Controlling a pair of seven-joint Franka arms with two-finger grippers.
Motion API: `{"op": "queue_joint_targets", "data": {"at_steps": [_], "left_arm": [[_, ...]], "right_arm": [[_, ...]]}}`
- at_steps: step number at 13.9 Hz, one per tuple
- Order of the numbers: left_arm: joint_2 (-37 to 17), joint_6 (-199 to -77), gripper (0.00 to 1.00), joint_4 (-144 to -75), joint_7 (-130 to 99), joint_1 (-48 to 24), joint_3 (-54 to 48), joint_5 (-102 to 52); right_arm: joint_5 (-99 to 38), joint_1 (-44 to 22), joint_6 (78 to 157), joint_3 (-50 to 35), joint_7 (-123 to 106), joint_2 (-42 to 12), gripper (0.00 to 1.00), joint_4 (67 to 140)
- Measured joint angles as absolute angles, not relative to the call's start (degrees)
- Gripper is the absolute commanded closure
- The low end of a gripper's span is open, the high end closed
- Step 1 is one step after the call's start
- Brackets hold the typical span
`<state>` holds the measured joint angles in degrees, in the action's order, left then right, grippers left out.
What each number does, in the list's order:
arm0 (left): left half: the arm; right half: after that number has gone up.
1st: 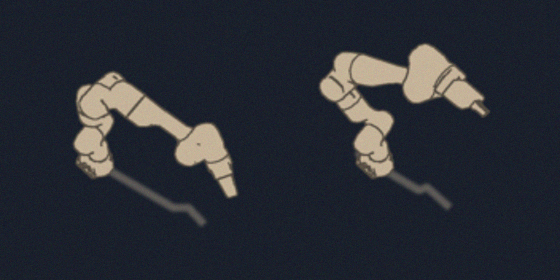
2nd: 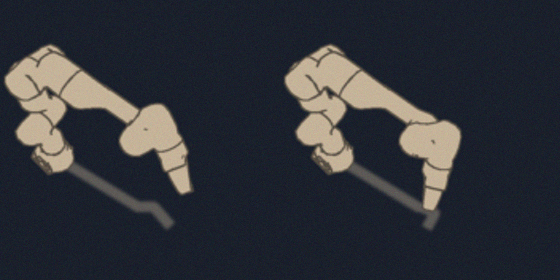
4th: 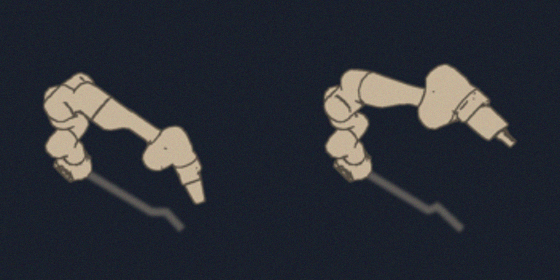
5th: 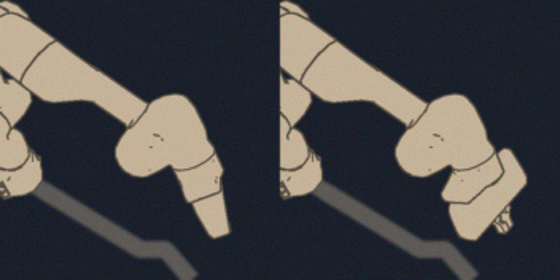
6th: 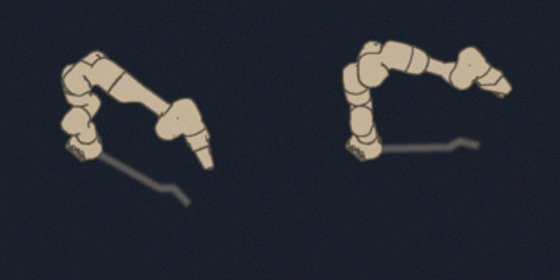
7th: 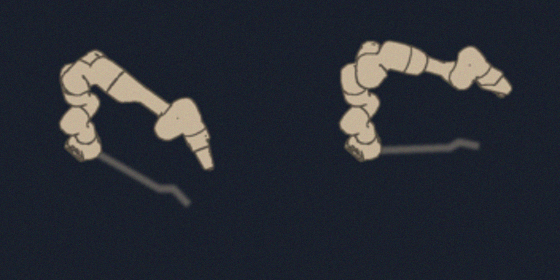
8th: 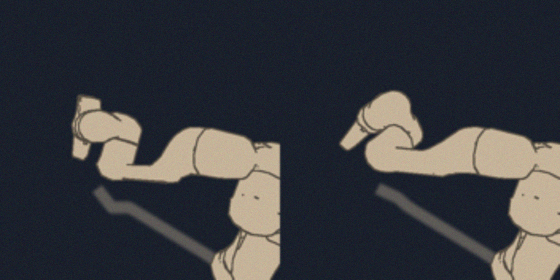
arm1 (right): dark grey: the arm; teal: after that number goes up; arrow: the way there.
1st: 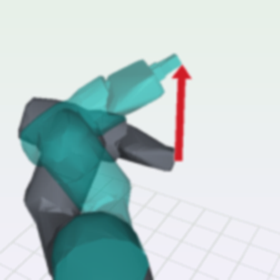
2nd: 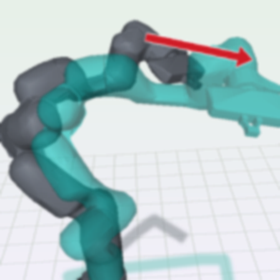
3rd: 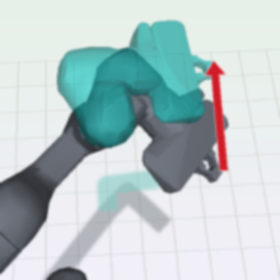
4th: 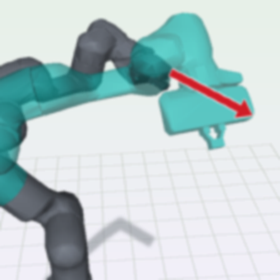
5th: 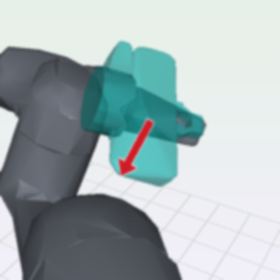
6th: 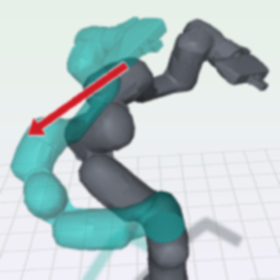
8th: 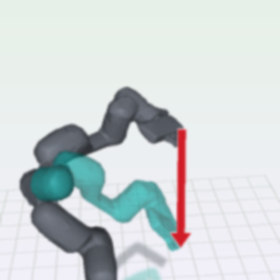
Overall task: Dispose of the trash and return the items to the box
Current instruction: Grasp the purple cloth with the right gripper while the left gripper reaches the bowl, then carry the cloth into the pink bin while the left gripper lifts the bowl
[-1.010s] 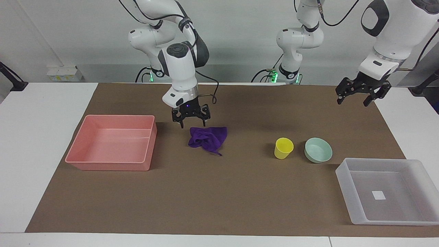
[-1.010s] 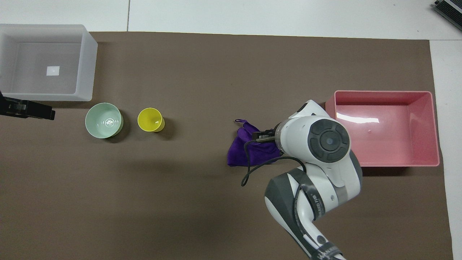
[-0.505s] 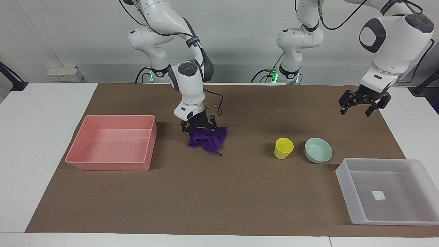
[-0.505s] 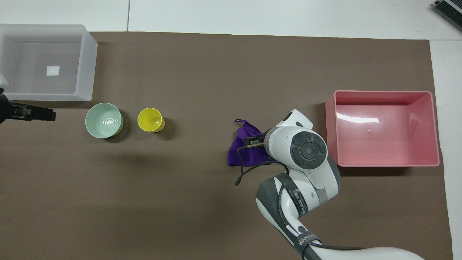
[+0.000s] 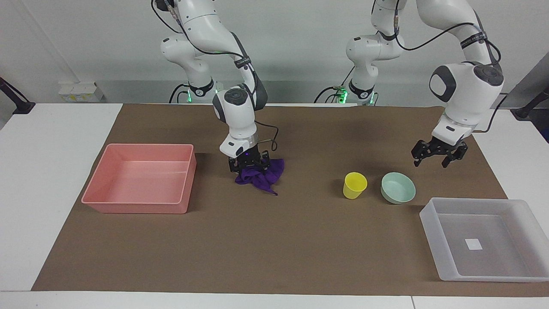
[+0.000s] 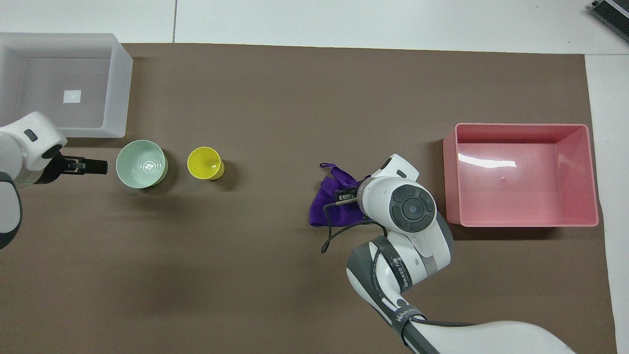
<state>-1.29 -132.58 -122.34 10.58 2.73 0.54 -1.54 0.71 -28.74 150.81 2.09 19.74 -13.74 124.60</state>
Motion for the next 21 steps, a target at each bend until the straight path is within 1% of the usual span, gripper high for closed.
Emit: {"op": "queue_joint_targets", "data": {"at_steps": [3,6,8,10,11,12,13,17,19,21], "left_arm": [[-3.4,-139.32,0.0,-126.04,10.57,2.73,0.4,-4.43],[-5.76,-142.09,0.0,-127.01,10.57,2.72,0.14,-6.0],[-7.34,-143.55,0.0,-127.04,10.57,2.71,0.07,-6.02],[-9.0,-145.41,0.0,-127.06,10.57,2.71,0.0,-6.02],[-9.86,-145.98,0.29,-127.07,10.57,2.69,-0.06,-6.03],[-10.44,-146.28,0.81,-127.07,10.55,2.69,-0.11,-6.05],[-10.71,-146.33,1.0,-127.07,10.54,2.68,-0.15,-6.09],[-10.63,-146.07,1.0,-126.96,10.48,2.45,-0.55,-6.2],[-10.27,-145.17,1.0,-126.22,10.47,2.46,-0.56,-6.28],[-9.14,-140.19,1.0,-123.24,10.48,2.55,-0.41,-6.39]], "right_arm": [[0.7,-28.74,150.81,2.09,19.85,-13.74,1.0,124.6],[0.68,-28.78,149.85,2.09,20.04,-13.58,1.0,124.44],[0.65,-28.75,146.15,2.12,21.0,-12.5,1.0,123.39],[0.64,-28.54,140.81,2.28,23.44,-10.47,1.0,120.95],[0.64,-28.34,137.56,2.38,24.7,-9.21,1.0,119.16],[0.64,-28.13,134.05,2.52,25.75,-8.0,1.0,117.22],[0.64,-27.87,130.11,2.78,26.61,-6.85,1.0,114.98],[0.73,-23.41,119.05,3.01,26.91,-2.98,1.0,107.61],[0.78,-20.77,116.0,3.08,26.41,-1.01,1.0,106.03],[0.9,-18.17,112.93,3.16,24.41,0.75,1.0,104.72]]}}
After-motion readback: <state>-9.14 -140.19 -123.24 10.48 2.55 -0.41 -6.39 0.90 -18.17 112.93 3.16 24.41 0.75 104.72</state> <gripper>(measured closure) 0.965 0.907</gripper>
